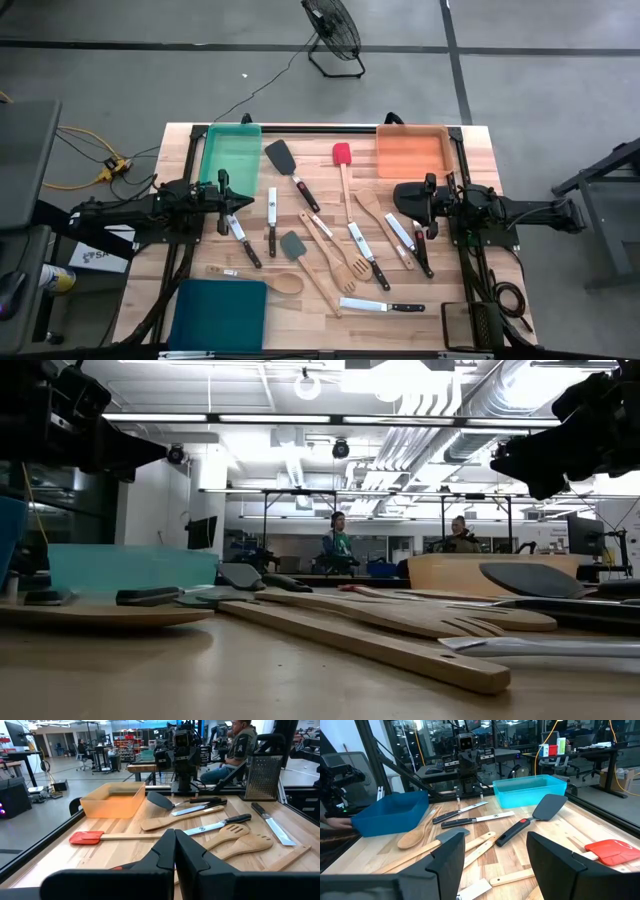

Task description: Pick & Place Kitchen Items

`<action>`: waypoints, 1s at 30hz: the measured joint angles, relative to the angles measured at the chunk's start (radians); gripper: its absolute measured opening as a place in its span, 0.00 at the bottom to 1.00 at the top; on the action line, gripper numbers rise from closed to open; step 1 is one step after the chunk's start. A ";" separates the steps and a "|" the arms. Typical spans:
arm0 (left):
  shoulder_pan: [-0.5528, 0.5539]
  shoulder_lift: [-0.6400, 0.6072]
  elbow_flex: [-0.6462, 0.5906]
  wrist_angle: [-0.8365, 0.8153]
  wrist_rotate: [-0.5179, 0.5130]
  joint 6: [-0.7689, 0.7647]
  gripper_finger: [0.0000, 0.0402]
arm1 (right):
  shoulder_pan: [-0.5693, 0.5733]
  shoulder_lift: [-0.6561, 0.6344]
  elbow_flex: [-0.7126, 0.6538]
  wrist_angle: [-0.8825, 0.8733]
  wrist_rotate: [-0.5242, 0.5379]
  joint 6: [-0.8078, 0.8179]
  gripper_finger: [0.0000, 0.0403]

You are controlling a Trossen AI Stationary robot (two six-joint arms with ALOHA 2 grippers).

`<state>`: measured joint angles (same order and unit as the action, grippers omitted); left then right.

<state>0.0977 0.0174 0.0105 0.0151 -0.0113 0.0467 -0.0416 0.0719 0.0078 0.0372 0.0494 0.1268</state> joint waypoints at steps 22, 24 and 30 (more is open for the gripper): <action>0.000 -0.003 0.050 0.201 -0.002 0.024 0.00 | 0.000 0.000 0.000 0.028 0.035 0.422 0.51; 0.000 -0.002 0.050 0.198 -0.002 0.025 0.00 | 0.000 0.000 0.000 0.027 0.053 0.502 0.51; 0.000 -0.002 0.051 0.152 -0.002 0.025 0.00 | 0.000 0.000 0.000 0.065 0.182 0.679 0.51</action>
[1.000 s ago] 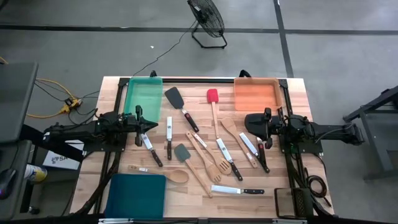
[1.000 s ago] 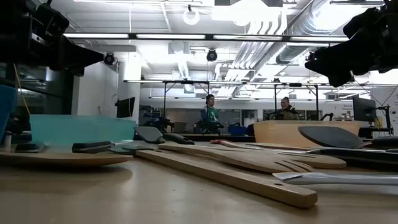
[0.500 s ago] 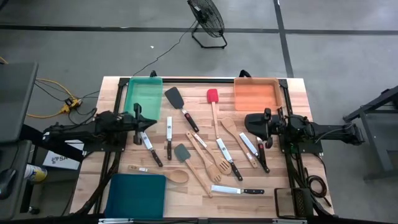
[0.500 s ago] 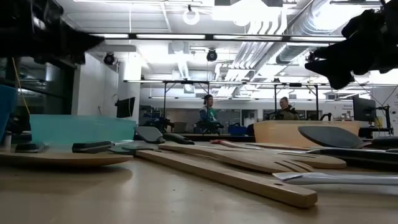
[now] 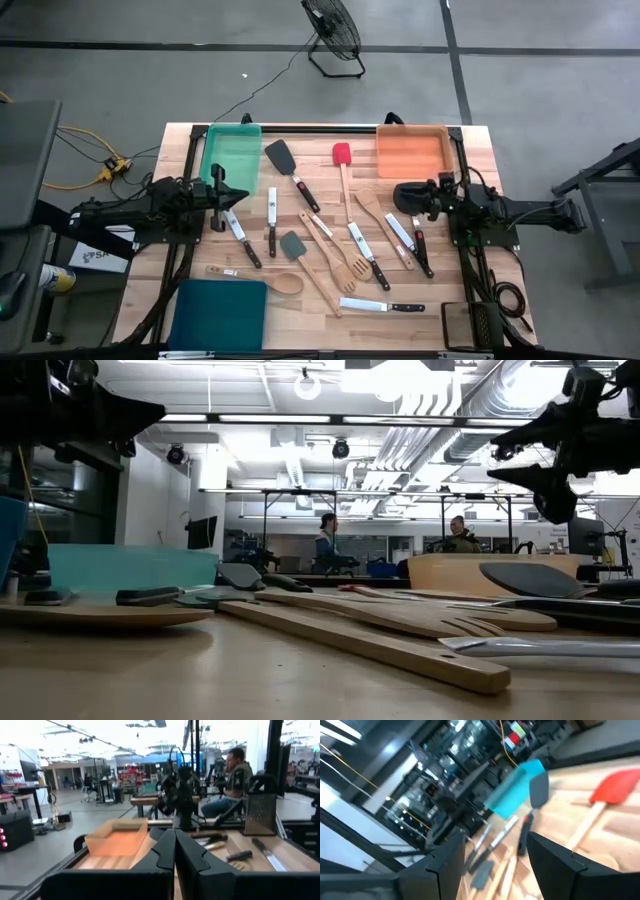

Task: Pick & Place Kitchen Items
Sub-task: Put the black wide spatula into the blue green bin

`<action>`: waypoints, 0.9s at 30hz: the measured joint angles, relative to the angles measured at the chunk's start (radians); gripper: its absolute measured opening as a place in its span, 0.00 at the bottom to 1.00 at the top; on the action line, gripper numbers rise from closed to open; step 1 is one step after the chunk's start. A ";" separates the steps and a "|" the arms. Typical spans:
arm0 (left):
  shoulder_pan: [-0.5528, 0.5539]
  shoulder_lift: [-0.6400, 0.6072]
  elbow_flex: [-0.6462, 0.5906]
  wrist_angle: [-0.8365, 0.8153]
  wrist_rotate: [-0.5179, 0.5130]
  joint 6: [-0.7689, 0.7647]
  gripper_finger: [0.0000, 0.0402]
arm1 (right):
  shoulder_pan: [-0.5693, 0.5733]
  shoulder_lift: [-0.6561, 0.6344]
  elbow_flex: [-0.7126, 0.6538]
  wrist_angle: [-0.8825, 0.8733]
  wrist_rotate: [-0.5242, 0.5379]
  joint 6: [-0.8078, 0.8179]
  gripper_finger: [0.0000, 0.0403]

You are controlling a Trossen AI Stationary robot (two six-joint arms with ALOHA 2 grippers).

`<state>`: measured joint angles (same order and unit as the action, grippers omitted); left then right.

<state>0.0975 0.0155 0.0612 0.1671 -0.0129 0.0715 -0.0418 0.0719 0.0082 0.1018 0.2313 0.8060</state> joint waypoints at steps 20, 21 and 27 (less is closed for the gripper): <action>0.000 0.000 0.004 -0.184 0.002 0.002 0.00 | 0.000 0.297 0.449 -0.382 0.175 -0.048 0.46; 0.000 0.000 0.004 -0.191 0.002 0.002 0.00 | 0.000 0.327 0.475 -0.406 0.182 -0.048 0.46; 0.000 0.000 0.004 -0.213 0.002 0.002 0.00 | 0.000 0.505 0.638 -0.591 0.207 0.005 0.45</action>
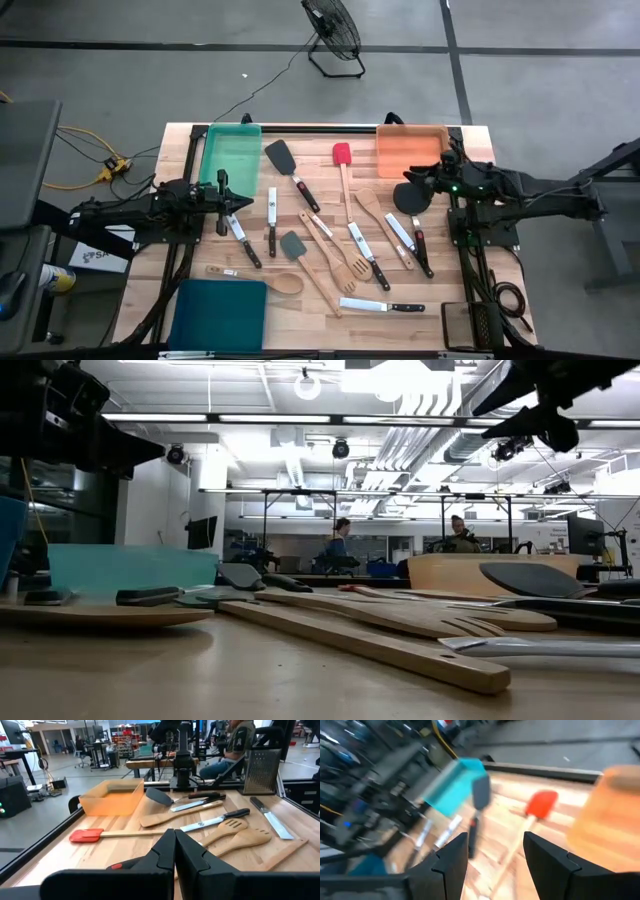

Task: Pick & Place Kitchen Items
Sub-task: Put the black wide spatula into the blue green bin

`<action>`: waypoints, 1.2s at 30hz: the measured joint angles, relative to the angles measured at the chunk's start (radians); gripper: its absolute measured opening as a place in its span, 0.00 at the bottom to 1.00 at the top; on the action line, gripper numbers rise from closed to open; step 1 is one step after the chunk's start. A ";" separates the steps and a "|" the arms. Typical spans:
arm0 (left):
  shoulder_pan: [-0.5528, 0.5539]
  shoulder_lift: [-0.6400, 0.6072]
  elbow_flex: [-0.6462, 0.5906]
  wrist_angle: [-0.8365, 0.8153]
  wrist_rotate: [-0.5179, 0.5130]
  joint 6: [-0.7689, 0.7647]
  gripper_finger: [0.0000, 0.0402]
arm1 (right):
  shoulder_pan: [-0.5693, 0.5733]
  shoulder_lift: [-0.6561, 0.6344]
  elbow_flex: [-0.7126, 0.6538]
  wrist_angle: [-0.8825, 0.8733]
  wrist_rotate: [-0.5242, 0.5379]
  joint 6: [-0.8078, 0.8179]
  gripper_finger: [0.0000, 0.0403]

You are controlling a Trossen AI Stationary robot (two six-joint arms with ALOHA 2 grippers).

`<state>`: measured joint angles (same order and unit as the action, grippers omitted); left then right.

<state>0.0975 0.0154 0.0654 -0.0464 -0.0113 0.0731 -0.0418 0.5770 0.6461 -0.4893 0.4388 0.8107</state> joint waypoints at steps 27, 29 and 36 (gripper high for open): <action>0.000 0.000 0.000 -0.017 0.000 -0.001 0.00 | 0.000 0.531 0.230 -0.748 -0.390 0.619 0.45; 0.000 0.000 0.000 -0.017 0.000 -0.001 0.00 | 0.001 0.560 0.230 -0.740 -0.397 0.619 0.45; 0.000 0.000 0.000 -0.016 0.000 0.000 0.00 | 0.019 0.664 0.230 -0.734 -0.395 0.634 0.46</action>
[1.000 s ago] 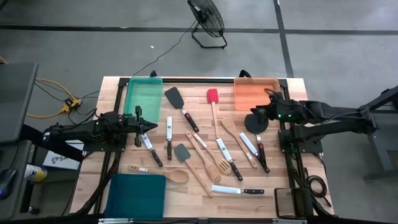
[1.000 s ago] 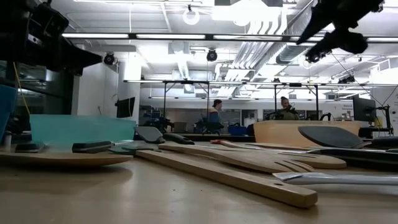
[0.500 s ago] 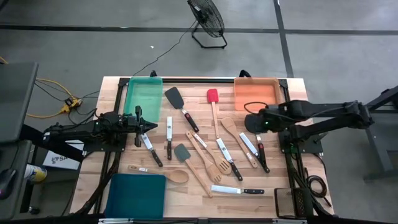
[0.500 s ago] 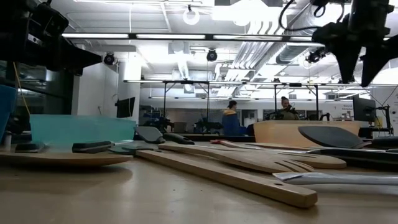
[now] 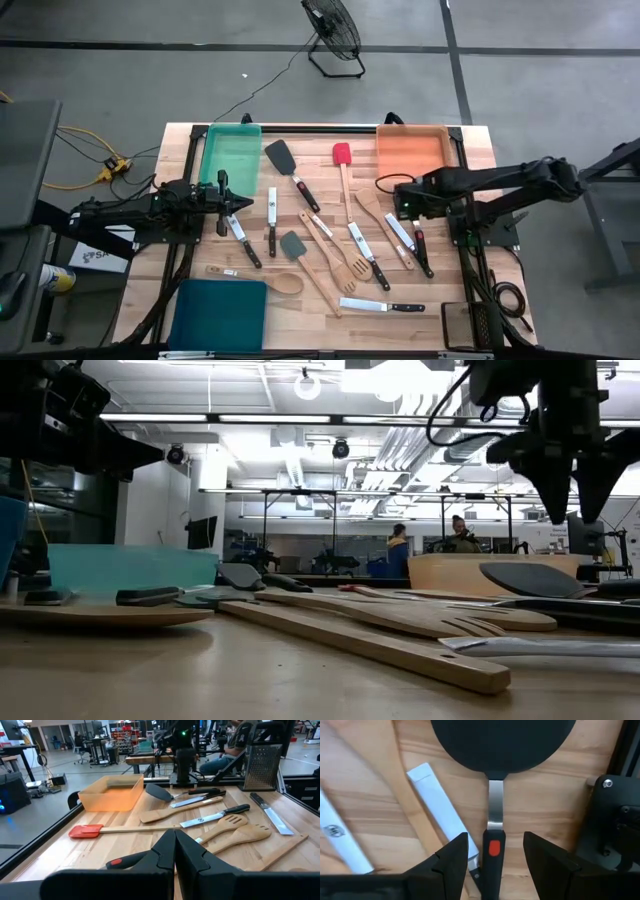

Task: Pick & Place Kitchen Items
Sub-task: Put the black wide spatula into the blue green bin

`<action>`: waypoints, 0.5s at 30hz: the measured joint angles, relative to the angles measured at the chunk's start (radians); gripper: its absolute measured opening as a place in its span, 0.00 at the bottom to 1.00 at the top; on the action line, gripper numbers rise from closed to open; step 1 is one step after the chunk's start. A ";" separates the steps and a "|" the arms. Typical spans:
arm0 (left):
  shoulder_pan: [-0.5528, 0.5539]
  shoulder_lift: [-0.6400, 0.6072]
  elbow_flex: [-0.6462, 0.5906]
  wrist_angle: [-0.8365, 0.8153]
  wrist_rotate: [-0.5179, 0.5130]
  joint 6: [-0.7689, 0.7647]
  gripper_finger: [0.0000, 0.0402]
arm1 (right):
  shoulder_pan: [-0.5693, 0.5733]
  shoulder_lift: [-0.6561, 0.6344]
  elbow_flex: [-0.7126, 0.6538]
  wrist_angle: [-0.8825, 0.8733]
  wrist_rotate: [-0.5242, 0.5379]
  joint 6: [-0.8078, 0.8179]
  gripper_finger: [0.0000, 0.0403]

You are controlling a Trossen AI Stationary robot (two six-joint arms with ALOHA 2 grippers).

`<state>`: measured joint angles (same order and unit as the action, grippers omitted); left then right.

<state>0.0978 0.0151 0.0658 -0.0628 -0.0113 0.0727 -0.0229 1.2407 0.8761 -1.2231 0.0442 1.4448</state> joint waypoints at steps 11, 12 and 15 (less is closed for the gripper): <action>0.000 0.000 0.000 0.000 0.000 0.000 0.00 | 0.003 0.093 -0.081 0.072 -0.003 0.015 0.62; 0.000 0.000 0.000 0.000 0.000 0.000 0.00 | 0.003 0.093 -0.090 0.086 -0.002 0.023 0.64; 0.000 0.000 0.000 0.000 0.000 0.000 0.00 | 0.003 0.092 -0.115 0.133 -0.002 0.027 0.66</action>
<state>0.0978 0.0151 0.0658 -0.0628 -0.0113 0.0723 -0.0196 1.3331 0.7614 -1.0899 0.0423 1.4717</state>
